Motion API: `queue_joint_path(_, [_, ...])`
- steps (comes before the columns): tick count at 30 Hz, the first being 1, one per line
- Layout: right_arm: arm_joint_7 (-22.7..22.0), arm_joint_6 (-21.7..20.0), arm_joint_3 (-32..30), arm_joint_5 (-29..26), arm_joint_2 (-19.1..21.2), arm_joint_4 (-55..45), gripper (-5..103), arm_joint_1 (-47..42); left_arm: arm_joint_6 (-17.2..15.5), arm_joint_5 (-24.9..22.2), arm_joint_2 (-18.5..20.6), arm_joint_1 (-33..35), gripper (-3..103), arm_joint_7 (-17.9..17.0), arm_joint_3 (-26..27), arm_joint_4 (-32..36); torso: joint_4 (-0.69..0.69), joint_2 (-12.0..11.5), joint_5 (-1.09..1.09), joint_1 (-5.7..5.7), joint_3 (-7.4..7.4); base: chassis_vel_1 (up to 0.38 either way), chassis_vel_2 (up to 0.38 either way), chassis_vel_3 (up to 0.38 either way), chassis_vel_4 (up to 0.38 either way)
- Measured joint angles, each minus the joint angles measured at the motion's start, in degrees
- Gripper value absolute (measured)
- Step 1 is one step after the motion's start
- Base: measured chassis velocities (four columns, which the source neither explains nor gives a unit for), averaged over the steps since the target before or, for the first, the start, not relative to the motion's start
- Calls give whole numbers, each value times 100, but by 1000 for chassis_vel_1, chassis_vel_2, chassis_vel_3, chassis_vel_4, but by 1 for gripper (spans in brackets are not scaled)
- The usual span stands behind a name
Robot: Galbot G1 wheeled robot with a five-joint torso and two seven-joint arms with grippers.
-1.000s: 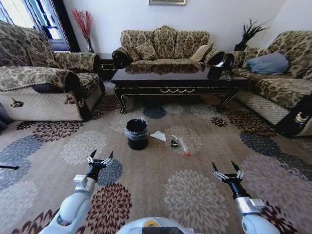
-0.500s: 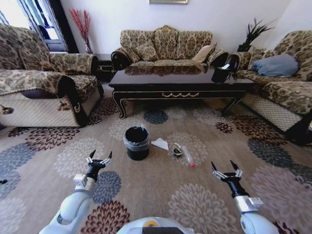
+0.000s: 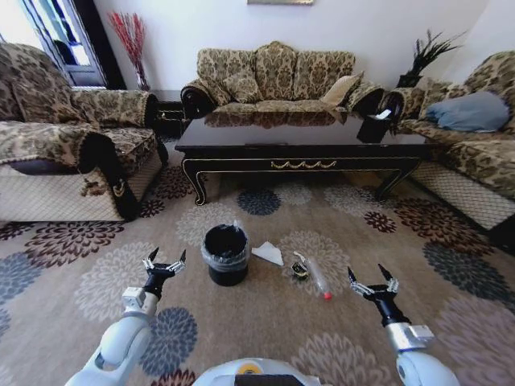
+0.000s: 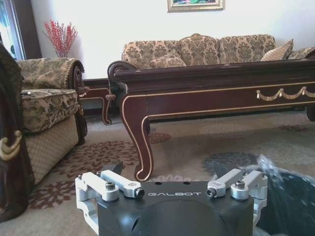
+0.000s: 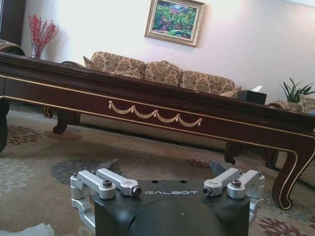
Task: Move to the front of the table and pick up the trash from the floor, then place it into the trash bin.
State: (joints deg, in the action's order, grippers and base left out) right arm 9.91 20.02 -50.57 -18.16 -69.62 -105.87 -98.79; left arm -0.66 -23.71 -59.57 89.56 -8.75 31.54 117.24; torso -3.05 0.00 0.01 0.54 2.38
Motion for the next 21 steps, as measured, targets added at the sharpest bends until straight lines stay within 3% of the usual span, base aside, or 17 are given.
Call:
queue_joint_path(10, [-95, 130, 20, 121, -44, 111, 100, 53, -298, -33, 68, -68, 100, -95, -93, 113, 0, 0, -1, 1, 1, -171, 166, 157, -168])
queue_joint_path(15, [-106, 169, 25, 111, -55, 124, 100, 62, -680, -172, 209, -165, 100, -171, -273, 211, 1, -1, -2, 1, 1, -41, 38, 48, -36])
queue_joint_path(18, [-107, 211, 24, 203, -99, 139, 100, 50, -1176, -389, 389, -364, 100, -561, -514, 374, -1, 0, -2, -1, 0, 0, 0, 0, 0])
queue_joint_path(20, [-107, 245, 23, 256, -142, 157, 100, 25, -1696, -758, 535, -500, 100, -877, -624, 611, -1, 0, -1, -2, -1, 0, 0, 0, 0])
queue_joint_path(21, [-107, 245, 23, 256, -142, 157, 100, 25, -1696, -758, 535, -500, 100, -877, -624, 611, -1, 0, -1, -2, -1, 0, 0, 0, 0])
